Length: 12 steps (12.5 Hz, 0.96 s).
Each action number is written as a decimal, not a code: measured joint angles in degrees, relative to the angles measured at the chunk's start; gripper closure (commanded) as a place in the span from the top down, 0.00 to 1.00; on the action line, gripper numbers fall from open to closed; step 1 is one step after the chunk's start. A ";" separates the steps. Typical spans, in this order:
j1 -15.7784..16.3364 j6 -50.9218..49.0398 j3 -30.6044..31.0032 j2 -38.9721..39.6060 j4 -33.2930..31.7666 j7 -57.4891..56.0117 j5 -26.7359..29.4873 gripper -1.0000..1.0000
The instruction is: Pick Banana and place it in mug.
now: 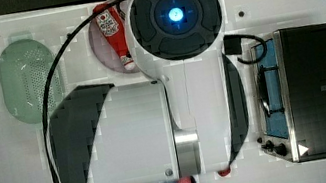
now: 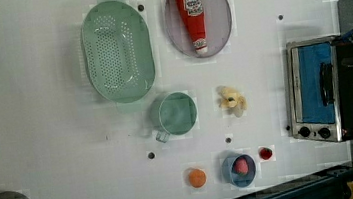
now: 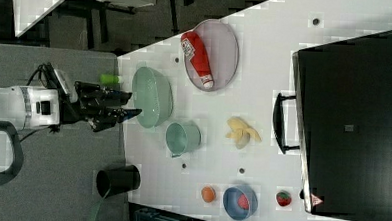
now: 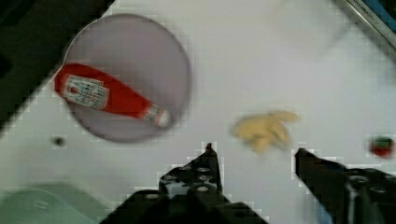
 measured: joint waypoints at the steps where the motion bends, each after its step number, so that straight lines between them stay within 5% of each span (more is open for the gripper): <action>1: -0.18 -5.62 -0.32 -4.79 -5.88 0.21 -0.84 0.74; 3: -1.13 -13.41 -1.30 -15.71 -14.44 0.20 -1.27 0.96; 6: -1.51 -9.02 -1.67 -23.78 -14.21 -0.01 -1.54 1.00; 9: -1.33 4.18 -0.42 -20.28 -16.56 -4.66 -2.37 1.00; 12: -1.31 13.03 -2.25 -9.71 -26.63 -15.65 -2.27 1.00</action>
